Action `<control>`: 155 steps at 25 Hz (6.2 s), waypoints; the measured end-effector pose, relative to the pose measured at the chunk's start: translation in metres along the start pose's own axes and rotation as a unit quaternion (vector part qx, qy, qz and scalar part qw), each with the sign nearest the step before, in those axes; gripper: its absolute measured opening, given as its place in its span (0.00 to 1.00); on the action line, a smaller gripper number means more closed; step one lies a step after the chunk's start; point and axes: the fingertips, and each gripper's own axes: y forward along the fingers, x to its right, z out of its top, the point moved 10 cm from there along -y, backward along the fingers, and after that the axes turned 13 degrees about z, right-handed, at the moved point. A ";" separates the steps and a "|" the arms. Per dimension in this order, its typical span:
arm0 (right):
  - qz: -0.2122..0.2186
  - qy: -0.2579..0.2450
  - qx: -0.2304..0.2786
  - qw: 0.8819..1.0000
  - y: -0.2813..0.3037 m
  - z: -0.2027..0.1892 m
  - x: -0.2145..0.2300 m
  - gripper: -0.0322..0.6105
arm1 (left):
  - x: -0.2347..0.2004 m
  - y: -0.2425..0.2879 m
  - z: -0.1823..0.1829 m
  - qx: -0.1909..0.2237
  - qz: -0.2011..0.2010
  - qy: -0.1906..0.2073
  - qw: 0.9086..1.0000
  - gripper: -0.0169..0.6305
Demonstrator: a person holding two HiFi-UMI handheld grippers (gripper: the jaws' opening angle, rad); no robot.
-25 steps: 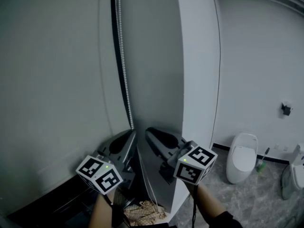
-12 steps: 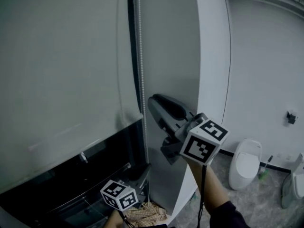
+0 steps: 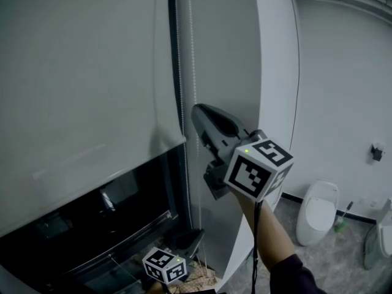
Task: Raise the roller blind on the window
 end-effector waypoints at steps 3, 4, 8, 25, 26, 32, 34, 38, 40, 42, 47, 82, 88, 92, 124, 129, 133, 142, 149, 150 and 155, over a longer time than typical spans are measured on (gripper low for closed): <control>-0.001 -0.023 -0.011 1.000 0.001 0.011 -0.004 0.08 | -0.003 -0.007 0.008 0.004 0.009 -0.013 1.000 0.05; -0.002 -0.034 -0.011 0.999 0.000 0.013 -0.006 0.08 | -0.006 -0.009 0.008 0.008 0.014 -0.019 1.000 0.05; -0.001 -0.053 -0.013 0.999 -0.008 0.007 -0.013 0.08 | -0.020 -0.016 0.020 0.045 0.018 -0.048 0.998 0.05; -0.009 0.004 -0.098 0.995 -0.086 -0.120 -0.047 0.08 | 0.005 0.008 0.219 0.206 -0.045 0.047 0.976 0.06; -0.013 0.010 -0.109 0.994 -0.091 -0.127 -0.050 0.08 | 0.005 0.010 0.225 0.206 -0.045 0.054 0.976 0.07; -0.014 0.033 -0.134 0.990 -0.112 -0.156 -0.064 0.08 | 0.013 0.027 0.249 0.192 -0.038 0.106 0.975 0.11; -0.008 0.023 -0.142 0.990 -0.117 -0.168 -0.067 0.08 | 0.016 0.031 0.248 0.184 -0.035 0.112 0.976 0.11; -0.014 0.046 -0.157 0.986 -0.127 -0.176 -0.074 0.08 | 0.024 0.031 0.240 0.176 0.007 0.166 0.970 0.07; -0.020 0.059 -0.167 0.984 -0.131 -0.176 -0.073 0.08 | 0.028 0.029 0.236 0.172 0.022 0.178 0.969 0.06; -0.025 0.070 -0.188 0.979 -0.135 -0.183 -0.071 0.08 | 0.026 0.029 0.226 0.164 0.029 0.177 0.970 0.06; -0.020 0.104 -0.223 0.969 -0.154 -0.225 -0.067 0.08 | 0.002 0.028 0.172 0.152 0.047 0.164 0.973 0.05; -0.022 -0.057 -0.084 0.995 -0.033 -0.060 -0.033 0.08 | -0.015 0.012 -0.023 -0.042 0.003 0.086 0.995 0.05; -0.022 -0.030 -0.145 0.989 -0.053 -0.104 -0.041 0.08 | -0.023 -0.006 0.034 0.054 -0.005 0.027 0.998 0.06; -0.018 -0.007 -0.178 0.984 -0.069 -0.142 -0.051 0.07 | -0.036 -0.017 0.101 0.132 -0.007 0.006 0.991 0.06; -0.028 0.057 -0.134 0.989 -0.115 -0.163 -0.053 0.08 | -0.004 0.020 0.178 0.178 -0.005 0.080 0.981 0.05; -0.017 0.047 -0.065 0.997 -0.100 -0.132 -0.051 0.08 | -0.014 0.014 0.162 0.174 0.002 0.046 0.984 0.05; -0.032 0.034 -0.037 0.998 -0.100 -0.121 -0.050 0.08 | -0.013 0.011 0.163 0.177 0.014 0.076 0.981 0.06; -0.047 0.021 -0.046 0.998 -0.099 -0.117 -0.047 0.06 | -0.024 0.001 0.155 0.181 0.031 0.050 0.982 0.06; -0.050 0.013 -0.052 0.997 -0.099 -0.121 -0.046 0.06 | -0.028 0.004 0.148 0.172 0.039 0.052 0.983 0.06; -0.051 0.011 -0.053 0.997 -0.098 -0.122 -0.046 0.06 | -0.029 0.004 0.147 0.172 0.039 0.051 0.983 0.06; -0.053 0.010 -0.059 0.997 -0.099 -0.126 -0.045 0.06 | -0.035 0.004 0.144 0.170 0.042 0.041 0.984 0.06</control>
